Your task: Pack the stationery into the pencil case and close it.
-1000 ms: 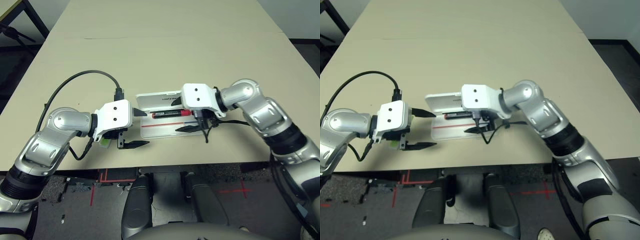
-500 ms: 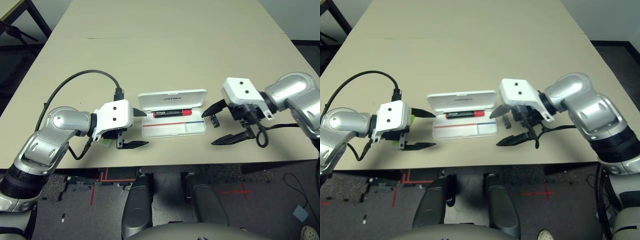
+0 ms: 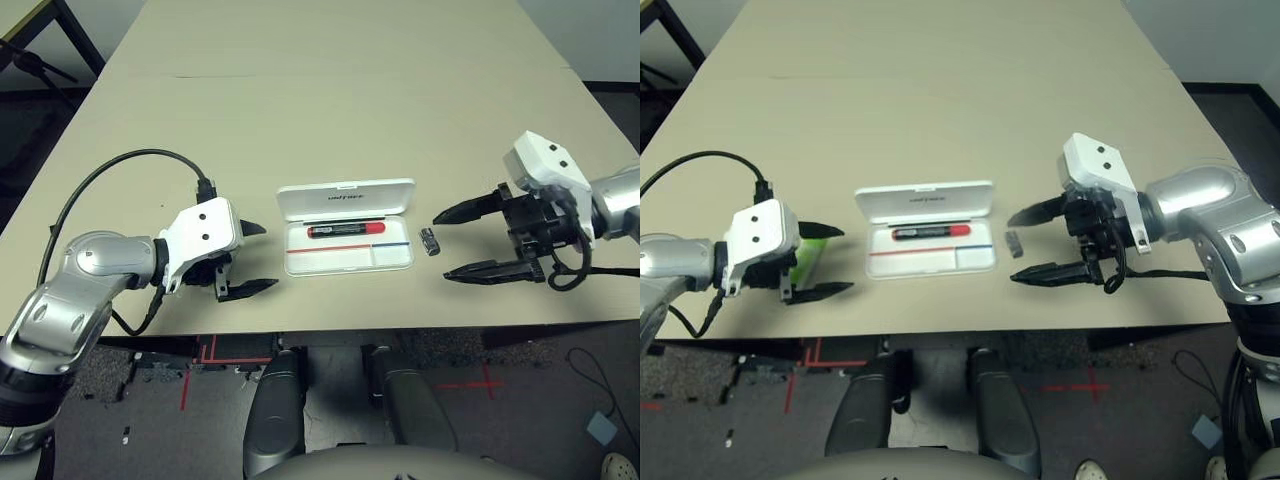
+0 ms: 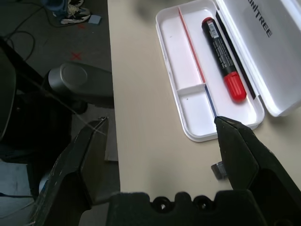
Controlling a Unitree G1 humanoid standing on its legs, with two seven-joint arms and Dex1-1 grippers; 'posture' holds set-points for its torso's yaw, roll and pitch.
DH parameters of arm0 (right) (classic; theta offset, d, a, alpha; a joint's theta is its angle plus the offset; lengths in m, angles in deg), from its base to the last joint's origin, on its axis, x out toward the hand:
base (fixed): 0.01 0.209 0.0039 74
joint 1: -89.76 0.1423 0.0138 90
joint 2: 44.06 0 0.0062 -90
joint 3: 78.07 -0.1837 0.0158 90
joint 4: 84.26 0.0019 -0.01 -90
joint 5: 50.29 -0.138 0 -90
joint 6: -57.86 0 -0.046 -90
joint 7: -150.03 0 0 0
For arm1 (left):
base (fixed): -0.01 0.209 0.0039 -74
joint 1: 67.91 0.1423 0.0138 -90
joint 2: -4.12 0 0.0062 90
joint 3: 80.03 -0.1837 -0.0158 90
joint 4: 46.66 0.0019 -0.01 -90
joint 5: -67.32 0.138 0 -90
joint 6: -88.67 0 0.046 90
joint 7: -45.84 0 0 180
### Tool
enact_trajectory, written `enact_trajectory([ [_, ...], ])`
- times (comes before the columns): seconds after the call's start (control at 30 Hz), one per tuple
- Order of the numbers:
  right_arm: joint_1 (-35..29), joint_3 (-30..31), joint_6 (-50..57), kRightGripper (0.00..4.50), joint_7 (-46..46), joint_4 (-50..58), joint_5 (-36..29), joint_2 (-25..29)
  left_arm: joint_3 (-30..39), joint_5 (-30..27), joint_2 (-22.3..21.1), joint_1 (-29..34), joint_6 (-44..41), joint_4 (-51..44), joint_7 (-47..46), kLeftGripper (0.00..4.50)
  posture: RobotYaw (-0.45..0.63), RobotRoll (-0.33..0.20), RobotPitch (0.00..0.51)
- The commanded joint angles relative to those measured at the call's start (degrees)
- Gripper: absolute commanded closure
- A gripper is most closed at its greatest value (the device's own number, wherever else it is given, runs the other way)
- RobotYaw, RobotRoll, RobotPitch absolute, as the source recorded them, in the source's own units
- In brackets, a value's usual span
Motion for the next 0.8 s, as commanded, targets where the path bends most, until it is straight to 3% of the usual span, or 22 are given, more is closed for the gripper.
enact_trajectory([
  [0.03,-0.86,-0.47,-0.66,0.04,-0.59,0.51,-0.49,0.41,1.33,-1.51,0.05,-0.74,-8.96,-2.39,-4.93,0.0,0.07,0.0,0.21],
  [0.2,-0.84,0.36,-0.94,0.04,-1.09,0.12,-0.24,0.26,1.02,-1.74,-0.22,-3.52,-19.84,-3.33,-11.16,0.0,0.07,0.0,0.213],
  [0.33,-0.4,1.67,-2.1,0.04,-1.8,-1.39,1.2,-0.4,2.13,-2.76,4.32,-10.28,-37.39,-2.49,-19.09,0.0,0.08,0.0,0.218],
  [0.4,-0.31,2.06,-2.26,0.04,-2.08,-1.44,1.41,-0.63,2.33,-2.85,6.04,-11.94,-42.25,-1.37,-21.08,0.0,0.08,0.0,0.219],
  [0.53,-0.26,2.46,-2.48,0.04,-2.38,-1.41,1.8,-0.96,2.12,-2.93,7.03,-13.31,-47.02,0.13,-23.12,0.0,0.07,0.0,0.219],
  [0.8,-0.78,2.41,-2.82,0.04,-2.83,-1.04,2.23,-0.83,0.75,-2.83,7.15,-12.72,-48.23,2.18,-25.31,0.0,0.06,0.0,0.222],
])
